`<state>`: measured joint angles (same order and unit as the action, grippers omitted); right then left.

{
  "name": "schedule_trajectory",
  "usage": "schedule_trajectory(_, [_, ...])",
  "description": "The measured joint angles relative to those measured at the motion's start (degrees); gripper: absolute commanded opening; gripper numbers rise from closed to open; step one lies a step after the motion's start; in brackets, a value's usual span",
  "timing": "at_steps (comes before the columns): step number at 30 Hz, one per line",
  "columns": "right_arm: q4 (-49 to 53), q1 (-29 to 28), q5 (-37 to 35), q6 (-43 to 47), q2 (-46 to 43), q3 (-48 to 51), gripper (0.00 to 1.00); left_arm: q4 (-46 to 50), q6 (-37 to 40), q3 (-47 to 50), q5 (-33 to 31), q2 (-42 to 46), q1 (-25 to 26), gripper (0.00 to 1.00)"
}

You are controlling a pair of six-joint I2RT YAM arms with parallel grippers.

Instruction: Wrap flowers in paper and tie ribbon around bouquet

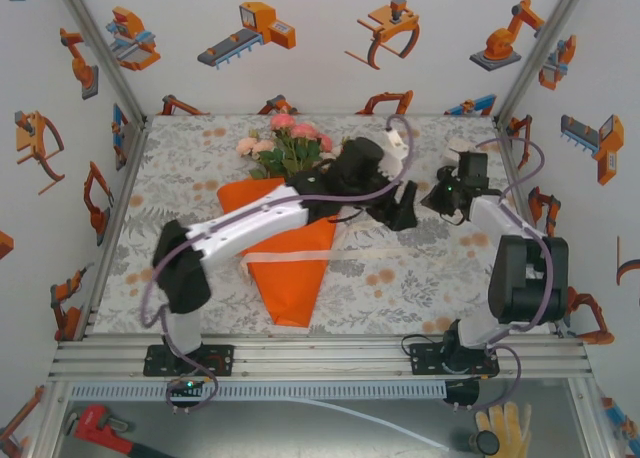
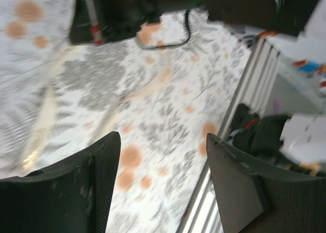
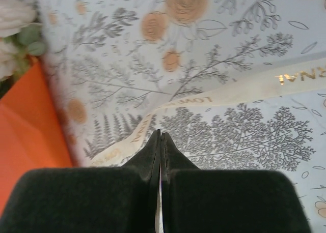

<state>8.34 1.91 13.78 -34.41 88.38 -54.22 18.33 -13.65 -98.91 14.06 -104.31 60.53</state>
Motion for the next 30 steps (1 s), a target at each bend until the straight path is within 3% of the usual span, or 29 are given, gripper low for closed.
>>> schedule_trajectory(5, [2.38,-0.72,2.78,1.42,-3.04,-1.62,0.0,11.37,12.76,8.44,-5.66,14.12,-1.66,0.65])
schedule_trajectory(10, [5.6,-3.89,3.65,2.69,-4.92,-5.49,0.0,21.94,17.77,14.84,-11.76,11.58,-2.34,0.69])
schedule_trajectory(11, [6.01,-4.48,3.72,2.95,-5.18,-5.97,0.05,23.23,18.29,15.91,-12.26,9.79,-2.6,0.7])
schedule_trajectory(13, [7.78,-5.57,2.8,2.91,-5.25,-7.28,0.32,24.85,19.08,17.51,-13.14,5.81,-3.3,0.72])
schedule_trajectory(14, [8.92,-5.9,1.55,2.86,-5.07,-7.85,0.36,25.16,19.43,17.9,-13.55,4.09,-3.5,0.73])
schedule_trajectory(21, [14.97,-5.92,-6.21,1.6,0.83,-9.29,0.42,24.02,22.29,17.92,-14.69,-3.21,-4.44,0.73])
schedule_trajectory(30, [15.39,-6.03,-7.02,1.22,2.36,-9.18,0.42,20.39,24.35,17.92,-17.73,-5.07,-4.5,0.32])
